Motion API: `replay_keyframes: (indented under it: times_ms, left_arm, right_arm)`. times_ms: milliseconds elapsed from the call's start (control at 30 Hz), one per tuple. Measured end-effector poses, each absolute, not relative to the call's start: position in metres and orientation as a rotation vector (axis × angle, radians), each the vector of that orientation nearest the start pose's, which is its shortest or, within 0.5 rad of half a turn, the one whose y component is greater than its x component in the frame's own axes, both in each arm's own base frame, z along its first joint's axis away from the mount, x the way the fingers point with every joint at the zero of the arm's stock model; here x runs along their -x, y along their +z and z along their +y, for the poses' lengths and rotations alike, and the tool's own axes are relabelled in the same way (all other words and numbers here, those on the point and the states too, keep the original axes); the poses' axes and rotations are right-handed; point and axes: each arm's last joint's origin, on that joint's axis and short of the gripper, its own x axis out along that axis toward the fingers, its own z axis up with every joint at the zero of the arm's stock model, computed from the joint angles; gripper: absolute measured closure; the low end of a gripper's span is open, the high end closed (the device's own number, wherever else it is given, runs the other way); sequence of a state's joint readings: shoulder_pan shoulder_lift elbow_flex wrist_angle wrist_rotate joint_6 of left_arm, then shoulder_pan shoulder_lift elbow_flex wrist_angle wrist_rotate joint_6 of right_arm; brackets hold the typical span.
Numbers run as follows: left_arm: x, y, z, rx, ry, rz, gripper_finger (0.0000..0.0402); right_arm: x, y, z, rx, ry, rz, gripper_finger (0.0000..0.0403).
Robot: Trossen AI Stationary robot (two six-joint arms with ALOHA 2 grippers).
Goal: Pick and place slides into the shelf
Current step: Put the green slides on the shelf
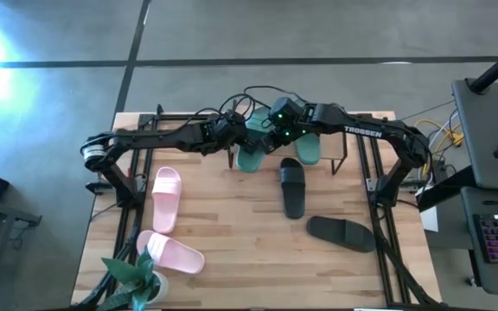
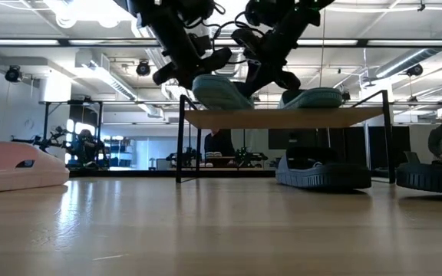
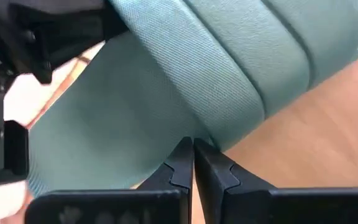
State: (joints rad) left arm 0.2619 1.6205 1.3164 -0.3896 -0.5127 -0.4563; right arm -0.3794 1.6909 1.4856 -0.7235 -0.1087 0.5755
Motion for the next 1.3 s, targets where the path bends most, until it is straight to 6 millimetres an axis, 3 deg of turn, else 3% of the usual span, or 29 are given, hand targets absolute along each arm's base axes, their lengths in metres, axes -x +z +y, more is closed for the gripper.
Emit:
replay_keyframes:
  times_ms: [133,300,400,500,667,900,1067,1200,1300]
  left_arm:
    - [-0.343,0.292,0.109,0.292,0.81,0.505,0.0368]
    - [-0.351,0.273,0.11,0.355,0.768,0.456,0.0368]
    - [-0.352,0.264,0.111,0.423,0.781,0.392,0.0369]
    - [-0.352,0.257,0.11,0.451,0.776,0.314,0.0369]
    - [-0.355,0.261,0.11,0.453,0.757,0.24,0.0369]
    - [-0.354,0.262,0.11,0.409,0.751,0.26,0.0369]
    - [-0.344,0.282,0.105,0.268,0.708,0.27,0.0369]
    - [-0.318,0.332,0.097,0.15,0.693,0.134,0.0369]
    - [-0.297,0.358,0.091,0.083,0.691,0.086,0.0369]
  right_arm:
    - [-0.333,0.301,-0.132,-0.826,-0.411,0.816,0.0394]
    - [-0.32,0.337,-0.13,-0.805,-0.367,0.644,0.0394]
    - [-0.309,0.355,-0.132,-0.792,-0.431,0.531,0.0394]
    - [-0.3,0.36,-0.146,-0.833,-0.508,0.483,0.0394]
    - [-0.302,0.328,-0.17,-0.955,-0.547,0.561,0.0394]
    - [-0.317,0.281,-0.18,-0.999,-0.546,0.741,0.0394]
    - [-0.314,0.271,-0.18,-0.946,-0.611,0.8,0.0394]
    - [-0.31,0.268,-0.182,-0.936,-0.621,0.816,0.0394]
    - [-0.308,0.267,-0.183,-0.935,-0.625,0.825,0.0394]
